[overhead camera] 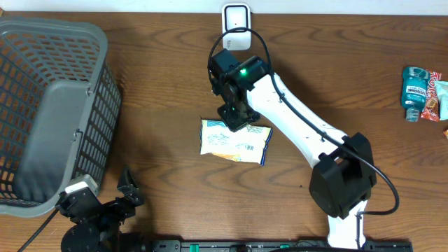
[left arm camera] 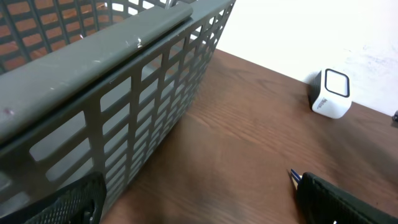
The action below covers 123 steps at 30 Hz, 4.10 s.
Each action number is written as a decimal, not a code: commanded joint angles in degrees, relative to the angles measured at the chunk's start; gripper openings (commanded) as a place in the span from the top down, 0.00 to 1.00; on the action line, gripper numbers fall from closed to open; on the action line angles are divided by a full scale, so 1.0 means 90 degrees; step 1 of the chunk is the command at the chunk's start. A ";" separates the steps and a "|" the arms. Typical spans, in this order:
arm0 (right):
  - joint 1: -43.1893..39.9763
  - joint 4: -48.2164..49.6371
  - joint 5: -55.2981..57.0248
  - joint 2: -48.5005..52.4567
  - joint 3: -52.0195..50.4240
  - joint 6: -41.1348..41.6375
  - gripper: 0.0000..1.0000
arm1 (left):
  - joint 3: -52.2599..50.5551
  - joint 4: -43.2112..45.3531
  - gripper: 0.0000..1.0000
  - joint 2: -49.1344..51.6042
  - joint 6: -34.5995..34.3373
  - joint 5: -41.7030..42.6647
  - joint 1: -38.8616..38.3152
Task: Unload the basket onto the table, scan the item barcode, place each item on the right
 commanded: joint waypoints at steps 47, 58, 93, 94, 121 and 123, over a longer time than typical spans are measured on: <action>0.0321 0.0223 -0.0998 0.0022 -0.0653 0.0138 0.68 | 0.0000 0.0005 0.02 -0.0044 0.0012 -0.0080 0.0032; 0.0525 0.0782 0.0032 0.0032 -0.1299 0.0012 0.46 | 0.0000 0.0002 0.02 -0.0044 0.0012 -0.0078 0.0032; 0.0036 0.2329 0.0903 -0.0838 -0.1447 0.4085 0.01 | 0.0000 0.0002 0.02 -0.0044 0.0012 -0.0080 0.0032; -0.0100 0.2144 0.0889 -0.0901 -0.1447 0.4483 0.01 | 0.0000 0.0002 0.02 -0.0044 0.0012 -0.0080 0.0032; -0.0770 0.5736 0.0653 -0.0908 -0.5336 0.6535 0.94 | 0.0000 0.0002 0.02 -0.0044 0.0012 -0.0080 0.0032; -0.0804 0.6130 0.0588 -0.0933 -0.5326 0.5707 0.99 | 0.0000 0.0002 0.02 -0.0044 0.0012 -0.0080 0.0032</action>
